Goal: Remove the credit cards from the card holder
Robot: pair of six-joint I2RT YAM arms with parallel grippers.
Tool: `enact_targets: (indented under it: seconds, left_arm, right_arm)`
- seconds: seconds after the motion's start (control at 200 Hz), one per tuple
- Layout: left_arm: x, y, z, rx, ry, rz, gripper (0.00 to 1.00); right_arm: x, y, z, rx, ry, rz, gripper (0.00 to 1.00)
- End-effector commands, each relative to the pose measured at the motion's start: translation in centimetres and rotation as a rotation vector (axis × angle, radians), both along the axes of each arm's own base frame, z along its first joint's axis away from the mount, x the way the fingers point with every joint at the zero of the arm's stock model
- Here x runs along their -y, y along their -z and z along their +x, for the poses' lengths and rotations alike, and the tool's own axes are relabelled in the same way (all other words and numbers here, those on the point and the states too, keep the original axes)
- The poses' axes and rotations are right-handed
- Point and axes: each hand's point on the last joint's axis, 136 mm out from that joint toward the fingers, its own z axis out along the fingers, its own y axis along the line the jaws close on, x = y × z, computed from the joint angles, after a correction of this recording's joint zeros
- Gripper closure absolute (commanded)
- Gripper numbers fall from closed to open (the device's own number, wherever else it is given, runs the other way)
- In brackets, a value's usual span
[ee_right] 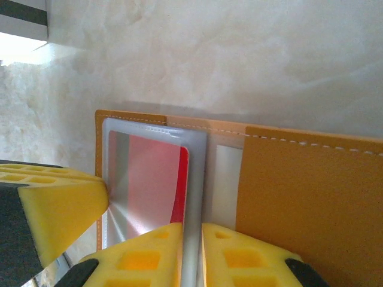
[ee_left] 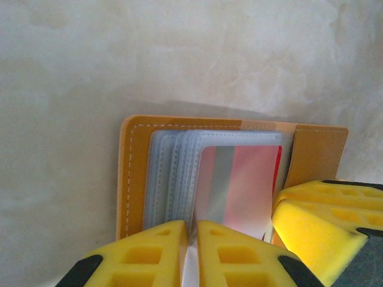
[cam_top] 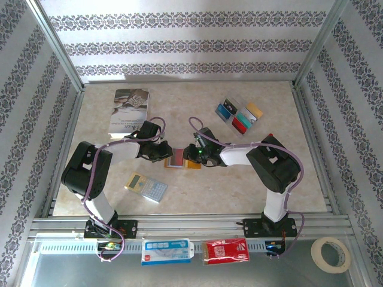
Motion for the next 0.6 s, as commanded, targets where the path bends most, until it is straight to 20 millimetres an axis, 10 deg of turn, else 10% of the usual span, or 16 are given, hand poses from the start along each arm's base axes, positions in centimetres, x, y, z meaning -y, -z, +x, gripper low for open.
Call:
enact_targets:
  seconds: [0.0,0.595]
  left_arm:
    - [-0.9,2.5,-1.4,-0.063,0.001,0.069,0.84]
    - [-0.8,2.5,-1.4,-0.063,0.002,0.065,0.85]
  right_arm:
    - [0.0,-1.6,0.5,0.05,0.001,0.04,0.81]
    - [-0.6,0.0,0.1,-0.017,-0.02,0.024,0.82]
